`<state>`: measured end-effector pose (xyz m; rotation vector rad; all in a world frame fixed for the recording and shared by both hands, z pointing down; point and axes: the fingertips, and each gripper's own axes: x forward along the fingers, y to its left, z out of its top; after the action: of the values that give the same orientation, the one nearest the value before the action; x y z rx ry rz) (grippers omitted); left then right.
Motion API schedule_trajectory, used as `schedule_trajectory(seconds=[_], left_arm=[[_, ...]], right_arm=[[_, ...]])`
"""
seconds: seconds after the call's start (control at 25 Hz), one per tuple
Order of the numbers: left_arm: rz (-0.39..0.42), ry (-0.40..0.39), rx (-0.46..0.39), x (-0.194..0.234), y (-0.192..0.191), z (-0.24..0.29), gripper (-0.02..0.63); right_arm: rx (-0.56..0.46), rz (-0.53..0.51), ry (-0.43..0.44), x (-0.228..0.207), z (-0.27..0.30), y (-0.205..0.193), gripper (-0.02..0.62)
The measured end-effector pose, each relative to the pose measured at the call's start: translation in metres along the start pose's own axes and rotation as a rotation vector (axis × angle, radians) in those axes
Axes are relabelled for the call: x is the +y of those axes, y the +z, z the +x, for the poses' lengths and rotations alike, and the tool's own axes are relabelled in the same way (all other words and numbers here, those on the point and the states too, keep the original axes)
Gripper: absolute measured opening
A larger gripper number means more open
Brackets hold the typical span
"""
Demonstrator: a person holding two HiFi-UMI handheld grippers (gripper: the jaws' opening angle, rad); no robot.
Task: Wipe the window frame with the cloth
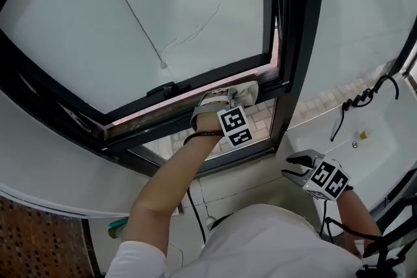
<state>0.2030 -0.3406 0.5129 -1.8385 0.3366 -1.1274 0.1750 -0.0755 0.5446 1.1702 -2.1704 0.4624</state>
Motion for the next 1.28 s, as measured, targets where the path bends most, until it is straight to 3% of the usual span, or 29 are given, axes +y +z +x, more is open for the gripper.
schedule_trajectory(seconds=[0.36,0.64,0.92,1.08,1.28], left_arm=[[0.007,-0.006,0.060,0.000,0.071,0.068,0.092],[0.040,-0.052,0.110,-0.017,0.089,0.085,0.092],[0.082,-0.084,0.082,-0.043,0.092,0.066,0.092],[0.018,-0.109,0.031,-0.058,0.094,0.039,0.091],[-0.217,-0.162,-0.072,-0.081,0.083,-0.016,0.091]], right_arm=[[0.007,0.114,-0.075,-0.023,-0.050,-0.062,0.137],[-0.009,0.167,-0.095,-0.034,-0.065,-0.088,0.137],[-0.033,0.188,-0.045,-0.032,-0.050,-0.091,0.137],[-0.037,0.186,-0.003,-0.029,-0.035,-0.089,0.137],[-0.048,0.178,0.046,-0.028,-0.012,-0.079,0.137]])
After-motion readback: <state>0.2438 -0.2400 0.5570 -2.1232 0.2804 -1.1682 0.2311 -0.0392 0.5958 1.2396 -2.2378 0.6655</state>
